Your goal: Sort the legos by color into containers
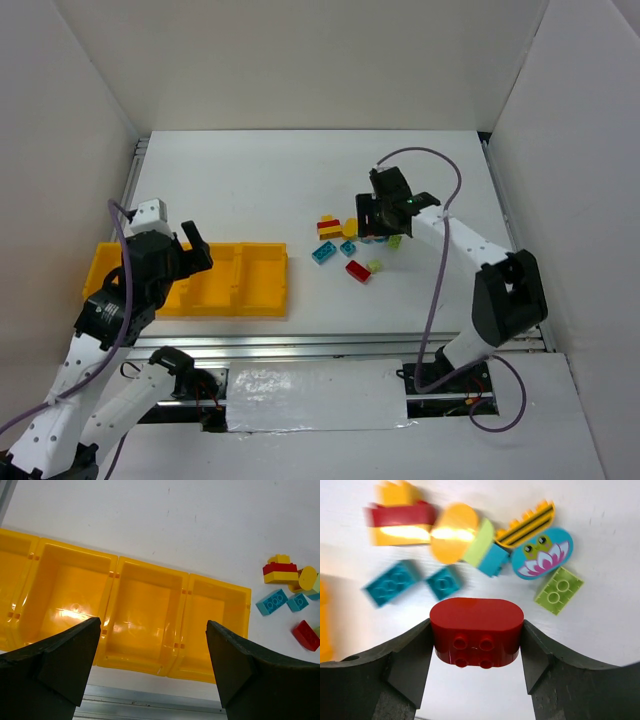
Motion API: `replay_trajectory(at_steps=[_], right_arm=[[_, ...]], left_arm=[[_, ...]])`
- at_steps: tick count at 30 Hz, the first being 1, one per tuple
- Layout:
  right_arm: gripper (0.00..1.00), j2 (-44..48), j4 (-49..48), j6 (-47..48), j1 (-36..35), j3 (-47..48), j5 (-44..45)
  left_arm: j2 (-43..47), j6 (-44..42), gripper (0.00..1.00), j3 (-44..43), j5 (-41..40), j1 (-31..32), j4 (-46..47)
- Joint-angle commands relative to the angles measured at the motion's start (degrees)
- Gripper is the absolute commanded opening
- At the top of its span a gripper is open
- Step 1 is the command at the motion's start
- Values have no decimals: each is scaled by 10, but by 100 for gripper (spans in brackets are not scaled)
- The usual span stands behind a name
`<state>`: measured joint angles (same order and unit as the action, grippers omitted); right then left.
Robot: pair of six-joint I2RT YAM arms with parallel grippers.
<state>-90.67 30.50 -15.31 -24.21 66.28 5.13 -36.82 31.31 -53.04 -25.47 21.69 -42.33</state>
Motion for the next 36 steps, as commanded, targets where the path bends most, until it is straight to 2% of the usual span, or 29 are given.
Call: replay_trajectory(at_steps=[1, 3, 4, 8, 12, 14, 18, 23, 26, 31, 35, 36], right_arm=[[19, 66, 12, 12, -33, 39, -3], [18, 80, 10, 25, -67, 38, -28], [0, 91, 6, 31, -79, 37, -39], [0, 98, -23, 10, -152, 42, -42], [0, 53, -67, -50, -230, 80, -15], [0, 28, -85, -73, -245, 96, -5], [0, -84, -63, -96, -283, 204, 10], [0, -199, 9, -114, -318, 338, 66], [1, -239, 29, -128, -323, 363, 78], [9, -227, -1, -131, -334, 330, 52], [19, -232, -1, -131, -341, 328, 45], [31, -237, 0, -131, -341, 329, 40]], left_arm=[[-8, -10, 100, -27, 12, 0, 30], [-11, -11, 100, -34, 17, -4, 29], [-11, -10, 99, -33, 17, -5, 29], [9, 5, 99, -18, -24, -11, 23], [38, 34, 99, -17, -76, -14, -3], [57, 45, 99, -16, -91, -17, -7], [81, 57, 100, -14, -117, -17, -16], [83, 46, 100, -8, -99, -18, -7], [73, 46, 100, -10, -98, -19, -10], [67, 38, 100, -8, -85, -19, -3], [64, 37, 100, -8, -82, -21, 0], [63, 36, 100, -9, -81, -20, 0]])
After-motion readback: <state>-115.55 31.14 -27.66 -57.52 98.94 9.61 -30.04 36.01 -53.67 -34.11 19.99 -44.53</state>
